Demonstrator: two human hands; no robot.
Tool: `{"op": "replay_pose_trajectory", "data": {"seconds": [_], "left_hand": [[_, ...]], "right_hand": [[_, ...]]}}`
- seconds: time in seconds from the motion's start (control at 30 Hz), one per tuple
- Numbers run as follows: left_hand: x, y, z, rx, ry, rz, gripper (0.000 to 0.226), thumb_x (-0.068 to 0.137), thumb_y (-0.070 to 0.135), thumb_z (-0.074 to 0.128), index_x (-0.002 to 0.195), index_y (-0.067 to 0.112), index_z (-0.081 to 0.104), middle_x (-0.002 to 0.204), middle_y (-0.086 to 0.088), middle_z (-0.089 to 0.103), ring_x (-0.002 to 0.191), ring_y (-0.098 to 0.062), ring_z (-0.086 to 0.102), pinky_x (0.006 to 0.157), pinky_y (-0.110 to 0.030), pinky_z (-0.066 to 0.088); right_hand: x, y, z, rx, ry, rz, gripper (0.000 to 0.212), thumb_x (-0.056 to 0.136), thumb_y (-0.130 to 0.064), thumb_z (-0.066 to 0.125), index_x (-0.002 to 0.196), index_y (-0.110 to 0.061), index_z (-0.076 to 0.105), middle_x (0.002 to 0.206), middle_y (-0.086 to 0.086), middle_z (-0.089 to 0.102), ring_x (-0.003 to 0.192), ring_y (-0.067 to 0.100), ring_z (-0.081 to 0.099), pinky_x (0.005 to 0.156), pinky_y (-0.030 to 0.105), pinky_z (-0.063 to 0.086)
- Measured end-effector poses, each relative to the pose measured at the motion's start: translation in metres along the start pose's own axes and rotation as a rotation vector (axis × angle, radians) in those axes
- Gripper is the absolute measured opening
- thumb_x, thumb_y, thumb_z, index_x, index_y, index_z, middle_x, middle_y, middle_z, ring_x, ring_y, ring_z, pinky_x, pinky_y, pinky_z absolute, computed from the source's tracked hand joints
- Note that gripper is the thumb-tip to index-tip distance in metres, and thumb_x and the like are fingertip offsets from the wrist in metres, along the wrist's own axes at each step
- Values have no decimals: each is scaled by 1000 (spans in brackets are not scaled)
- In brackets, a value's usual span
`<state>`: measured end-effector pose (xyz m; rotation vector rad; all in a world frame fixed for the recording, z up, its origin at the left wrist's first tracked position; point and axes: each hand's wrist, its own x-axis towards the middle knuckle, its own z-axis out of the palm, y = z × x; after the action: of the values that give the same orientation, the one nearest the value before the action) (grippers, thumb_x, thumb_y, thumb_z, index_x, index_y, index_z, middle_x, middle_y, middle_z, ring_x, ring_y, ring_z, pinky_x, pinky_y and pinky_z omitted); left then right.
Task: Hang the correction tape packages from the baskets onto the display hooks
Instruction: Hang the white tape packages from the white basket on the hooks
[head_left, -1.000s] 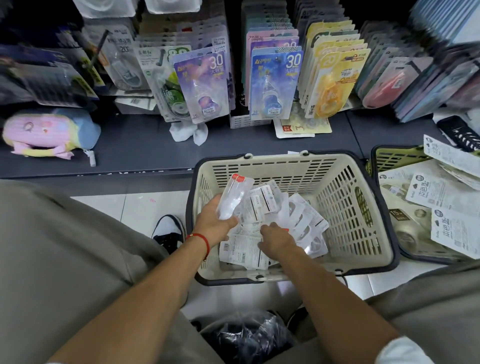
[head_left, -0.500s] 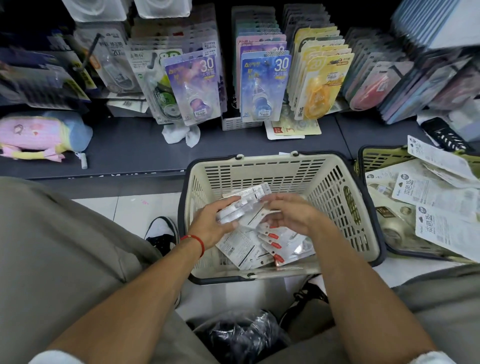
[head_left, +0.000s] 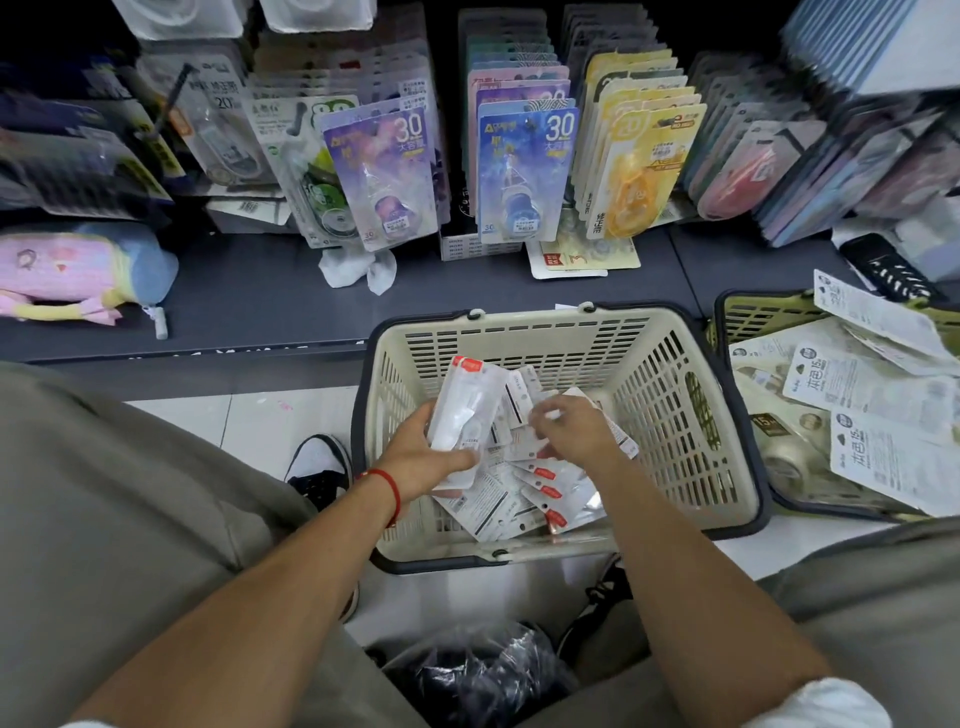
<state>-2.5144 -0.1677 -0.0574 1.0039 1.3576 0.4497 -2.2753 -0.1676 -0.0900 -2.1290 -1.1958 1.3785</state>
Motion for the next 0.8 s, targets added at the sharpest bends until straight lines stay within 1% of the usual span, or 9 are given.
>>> {"op": "replay_pose_trajectory", "data": {"seconds": [0.07, 0.1, 0.17, 0.27, 0.4, 0.57, 0.67, 0.73, 0.8], "left_hand": [[-1, -3, -2, -126, 8, -73, 70, 77, 1, 90, 133, 32, 62, 123, -7, 73, 105, -35, 75, 77, -61, 64], [-1, -3, -3, -178, 2, -106, 68, 77, -1, 90, 130, 31, 63, 122, -8, 74, 104, -36, 75, 75, -63, 64], [-2, -4, -4, -222, -13, -143, 65, 77, -3, 89, 126, 32, 65, 122, -9, 75, 104, -38, 76, 74, -64, 63], [-2, -4, -5, -258, -19, -178, 65, 77, -2, 90, 126, 30, 64, 123, -9, 75, 104, -38, 76, 74, -62, 64], [-3, 1, -4, -283, 58, -132, 66, 77, -1, 90, 129, 29, 63, 122, -7, 75, 105, -36, 75, 75, -63, 64], [-8, 16, 11, -180, 188, 98, 65, 80, 9, 90, 130, 37, 58, 120, 4, 72, 105, -22, 73, 71, -44, 67], [-12, 29, 22, -186, 214, 205, 63, 82, 18, 90, 130, 38, 56, 117, 10, 72, 103, -13, 72, 75, -40, 67], [-14, 36, 27, -263, 180, 235, 61, 82, 21, 90, 131, 37, 57, 117, 10, 74, 100, -11, 75, 71, -33, 66], [-16, 42, 28, -353, 155, 247, 58, 83, 21, 90, 129, 36, 58, 119, 6, 76, 101, -16, 77, 77, -43, 67]], "right_hand": [[9, 23, 8, -547, 40, -104, 45, 98, -11, 69, 141, -22, 61, 142, 10, 58, 126, 29, 62, 106, 43, 53], [12, 32, 13, -642, 3, -118, 57, 95, -2, 68, 146, -24, 56, 150, 8, 48, 134, 29, 53, 108, 43, 52], [14, 44, 20, -682, 4, -156, 66, 92, 7, 66, 148, -26, 53, 151, 4, 42, 135, 28, 48, 102, 42, 55], [19, 46, 19, -698, 111, -252, 47, 97, -5, 67, 142, -21, 62, 146, 4, 52, 133, 25, 49, 108, 41, 49], [10, 20, 3, -418, 254, -367, 25, 103, -23, 67, 125, -14, 76, 135, 6, 69, 128, 27, 58, 108, 37, 47], [-12, -47, -30, -110, 427, -358, 24, 107, -37, 55, 107, -15, 66, 94, 0, 73, 86, 22, 70, 73, 34, 53], [-33, -81, -36, 145, 411, -355, 26, 106, -41, 53, 95, -18, 59, 86, 4, 69, 78, 19, 65, 75, 45, 54], [-48, -102, -26, 401, 355, -284, 29, 106, -46, 52, 96, -19, 57, 95, 14, 70, 84, 23, 67, 82, 51, 55], [-62, -120, -14, 564, 299, -226, 30, 105, -54, 48, 101, -25, 55, 99, 8, 71, 93, 24, 69, 85, 48, 56]]}}
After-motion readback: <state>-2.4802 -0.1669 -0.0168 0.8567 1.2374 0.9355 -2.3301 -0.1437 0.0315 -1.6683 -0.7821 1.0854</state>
